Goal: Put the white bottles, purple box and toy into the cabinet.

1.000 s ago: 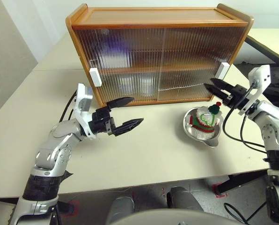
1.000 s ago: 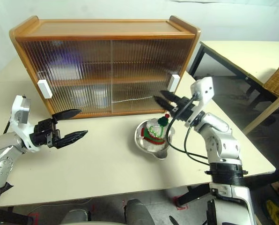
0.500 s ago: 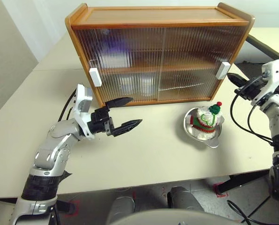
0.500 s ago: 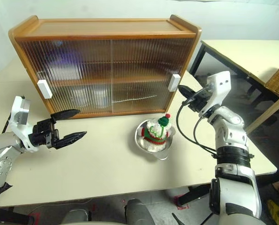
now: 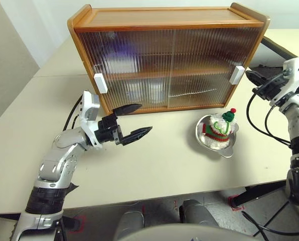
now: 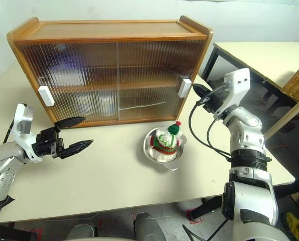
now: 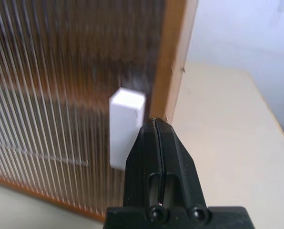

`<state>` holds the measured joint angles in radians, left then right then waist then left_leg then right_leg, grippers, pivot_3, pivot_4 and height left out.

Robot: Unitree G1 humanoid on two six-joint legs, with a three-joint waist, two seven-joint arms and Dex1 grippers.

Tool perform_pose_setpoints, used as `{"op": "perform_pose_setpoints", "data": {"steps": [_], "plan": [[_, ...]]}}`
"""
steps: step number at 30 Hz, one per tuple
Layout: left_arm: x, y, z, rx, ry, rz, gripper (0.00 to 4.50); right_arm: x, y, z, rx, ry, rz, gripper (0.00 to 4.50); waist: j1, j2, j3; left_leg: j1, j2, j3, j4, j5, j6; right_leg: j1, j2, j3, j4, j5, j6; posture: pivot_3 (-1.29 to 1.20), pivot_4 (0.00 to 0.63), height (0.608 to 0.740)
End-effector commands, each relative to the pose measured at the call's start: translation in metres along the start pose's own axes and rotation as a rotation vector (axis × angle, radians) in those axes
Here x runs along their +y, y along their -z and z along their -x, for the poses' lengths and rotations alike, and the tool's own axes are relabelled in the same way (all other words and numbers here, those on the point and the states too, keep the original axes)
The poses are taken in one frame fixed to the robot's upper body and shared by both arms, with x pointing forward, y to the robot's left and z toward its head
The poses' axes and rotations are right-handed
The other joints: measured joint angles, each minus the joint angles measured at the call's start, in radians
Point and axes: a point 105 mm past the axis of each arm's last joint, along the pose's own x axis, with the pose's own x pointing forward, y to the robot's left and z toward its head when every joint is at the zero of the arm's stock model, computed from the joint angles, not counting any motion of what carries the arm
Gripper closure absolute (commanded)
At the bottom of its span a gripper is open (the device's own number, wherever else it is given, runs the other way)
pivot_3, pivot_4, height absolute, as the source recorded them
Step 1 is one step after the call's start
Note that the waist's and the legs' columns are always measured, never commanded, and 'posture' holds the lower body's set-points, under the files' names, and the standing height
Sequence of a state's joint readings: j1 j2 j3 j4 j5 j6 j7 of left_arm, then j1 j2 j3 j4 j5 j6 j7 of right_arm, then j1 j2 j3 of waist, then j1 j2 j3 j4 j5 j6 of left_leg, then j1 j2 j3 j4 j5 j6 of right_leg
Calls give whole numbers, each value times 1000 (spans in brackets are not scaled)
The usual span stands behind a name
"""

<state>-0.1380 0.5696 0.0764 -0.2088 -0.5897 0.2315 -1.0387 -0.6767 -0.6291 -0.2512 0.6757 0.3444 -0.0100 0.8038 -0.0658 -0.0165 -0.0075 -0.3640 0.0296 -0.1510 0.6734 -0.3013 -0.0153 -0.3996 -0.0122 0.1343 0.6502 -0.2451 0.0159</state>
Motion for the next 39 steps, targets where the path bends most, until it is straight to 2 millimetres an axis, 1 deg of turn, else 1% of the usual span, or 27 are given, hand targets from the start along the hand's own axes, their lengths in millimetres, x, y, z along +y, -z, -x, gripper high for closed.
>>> {"op": "perform_pose_setpoints", "data": {"steps": [1,7,14,18,23,29,39], "plan": [[-1,2,-1,7,-1,-3,0,10,-3,-9,5,-42,1,4479,0,0,0,0,0,0,0,0,0,0,0,0,0,0,0,-121,0,740],[-4,3,-3,2,-5,0,0,21,-5,-13,9,-90,-11,4479,1,1,0,0,0,0,0,0,0,0,0,0,0,0,0,-114,0,740],[-3,4,-4,-2,-7,1,0,26,2,-12,66,-104,-23,4479,2,1,0,0,0,0,0,0,0,0,0,0,0,0,0,-113,0,740],[-4,5,-4,-2,-7,2,0,36,-1,-15,76,-144,-39,4479,2,1,0,0,0,0,0,0,0,0,0,0,0,0,0,-113,0,740],[-4,6,-3,0,-7,1,0,63,-5,-23,109,-242,-54,4479,2,1,0,0,0,1,0,0,0,0,0,-1,0,0,0,-107,0,740],[-5,6,-2,-2,-11,-2,0,84,-9,-28,135,-305,-69,4479,8,2,0,0,0,1,0,0,0,0,0,-1,1,0,0,-99,0,740],[-6,6,-2,-4,-19,0,0,100,-8,-34,139,-338,-91,4479,11,2,0,1,0,1,0,0,0,0,0,-1,1,0,0,-87,0,740]]}}
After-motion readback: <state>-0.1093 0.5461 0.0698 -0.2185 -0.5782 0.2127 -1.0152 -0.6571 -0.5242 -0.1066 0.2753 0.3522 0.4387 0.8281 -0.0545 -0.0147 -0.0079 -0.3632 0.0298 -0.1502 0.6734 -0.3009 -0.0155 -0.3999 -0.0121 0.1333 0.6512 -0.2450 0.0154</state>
